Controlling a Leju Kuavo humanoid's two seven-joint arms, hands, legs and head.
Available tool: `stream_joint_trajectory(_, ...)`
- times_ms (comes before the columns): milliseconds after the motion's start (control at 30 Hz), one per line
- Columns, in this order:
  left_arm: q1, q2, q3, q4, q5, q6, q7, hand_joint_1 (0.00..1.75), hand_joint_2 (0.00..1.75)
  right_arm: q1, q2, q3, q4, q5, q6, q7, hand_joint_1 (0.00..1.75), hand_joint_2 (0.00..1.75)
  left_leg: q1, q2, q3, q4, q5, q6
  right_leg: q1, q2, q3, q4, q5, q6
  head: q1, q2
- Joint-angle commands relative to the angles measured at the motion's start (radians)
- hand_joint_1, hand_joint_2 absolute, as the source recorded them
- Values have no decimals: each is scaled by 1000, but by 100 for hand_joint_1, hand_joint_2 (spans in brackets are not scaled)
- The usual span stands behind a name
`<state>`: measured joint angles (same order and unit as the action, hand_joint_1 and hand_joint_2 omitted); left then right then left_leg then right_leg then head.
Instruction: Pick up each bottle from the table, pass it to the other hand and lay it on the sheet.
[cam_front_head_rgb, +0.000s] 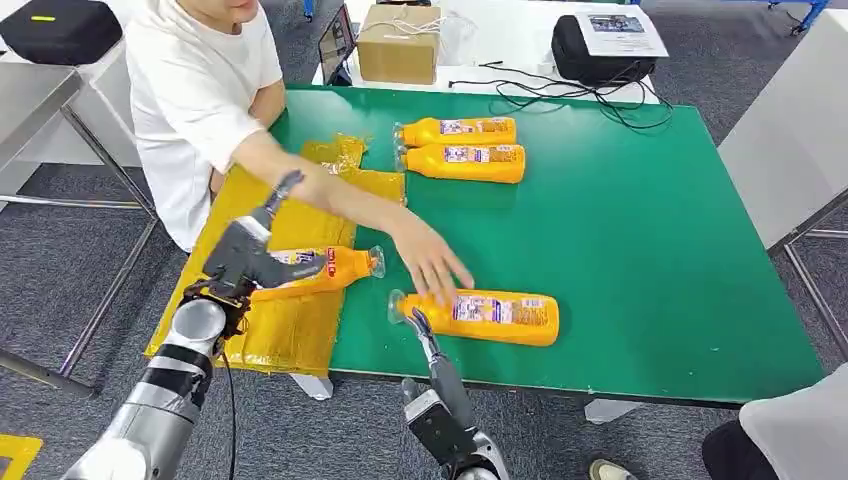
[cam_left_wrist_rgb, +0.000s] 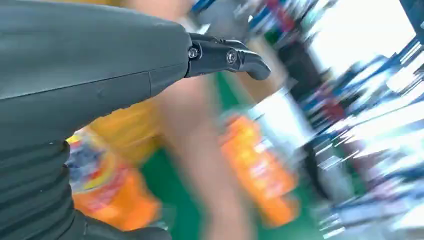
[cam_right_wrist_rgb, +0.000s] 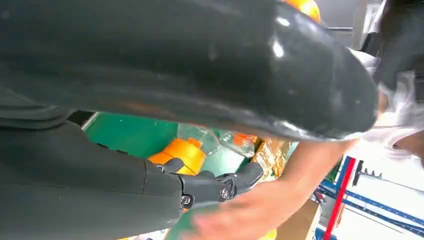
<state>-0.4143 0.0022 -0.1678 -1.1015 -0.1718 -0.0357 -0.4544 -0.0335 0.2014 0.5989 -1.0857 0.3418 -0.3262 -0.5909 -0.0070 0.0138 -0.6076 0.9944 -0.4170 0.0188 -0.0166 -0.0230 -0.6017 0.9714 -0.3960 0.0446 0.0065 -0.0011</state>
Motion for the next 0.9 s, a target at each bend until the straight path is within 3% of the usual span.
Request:
stream_joint_trajectory(33, -19, -79, 93, -273, 208, 73, 17, 0, 175, -25, -7, 30, 71, 4, -21, 3, 0, 0, 2, -2, -1, 1, -1, -1, 1, 0, 1, 0, -1, -1, 0, 0)
stream_joint_trajectory(133, -17, -97, 123, -292, 297, 76, -26, 0, 175, -25, -7, 31, 70, 23, -58, -7, 0, 0, 2, 0, 3, 1, -3, -2, 2, 3, 5, 0, -2, -2, 0, 0)
stream_joint_trajectory(200, 0, -124, 148, -384, 434, 79, -13, 0, 175, -31, -22, 56, 73, 147, -196, -4, 0, 0, 3, -1, 3, 1, -3, -2, 2, 2, 5, 0, -2, -2, 0, 0)
stream_joint_trajectory(233, 20, -132, 142, -426, 463, 74, -8, 0, 175, -56, -49, 78, 95, 289, -284, 60, 0, 0, 2, -2, 1, 1, -2, -1, 1, 1, 2, 0, -1, -2, 0, 0)
stream_joint_trajectory(467, 46, -133, 129, -451, 463, 73, -8, 0, 175, -66, -62, 65, 93, 287, -277, 55, 0, 0, 1, -2, 2, 0, -2, -1, 1, 1, 4, -1, -1, -1, 0, 0)
stream_joint_trajectory(500, 45, -127, 126, -441, 467, 66, -16, 0, 175, -74, -61, 66, 112, 356, -325, 87, 0, 175, 2, -2, 3, 1, -3, -1, 2, 1, 5, -1, -2, -2, 0, 0)
stream_joint_trajectory(533, 75, -131, 127, -460, 468, 59, -31, 0, 175, -96, -74, 52, 126, 513, -372, 179, 0, 175, 2, -1, 3, 1, -3, -1, 2, 3, 5, -1, -2, -2, 0, 0)
stream_joint_trajectory(600, 148, -146, 121, -488, 478, 54, -14, 0, 175, -124, -97, -20, 135, 664, -372, 305, 0, 175, 2, 1, 4, 0, -3, -1, 1, 5, 5, -2, -1, -2, 0, 0)
stream_joint_trajectory(633, 210, -152, 100, -491, 430, 64, -16, 0, 175, -166, -122, -56, 184, 807, -372, 434, 0, 175, 0, 2, 3, -2, -1, -1, 0, 5, 4, -2, 0, -1, 0, 0)
stream_joint_trajectory(767, 333, -173, 12, -369, 179, 192, -61, 0, 175, -260, -198, -152, 275, 952, -348, 584, 0, 175, 0, 2, 8, -4, -2, 0, -1, 5, 8, -5, 0, -1, 0, 0)
stream_joint_trajectory(900, 382, -212, -26, -224, 162, 206, -70, 0, 175, -326, -230, -246, 332, 973, -304, 603, 0, 175, -1, -3, 7, -2, -2, 0, -1, 1, 9, -5, -1, 0, 0, 0)
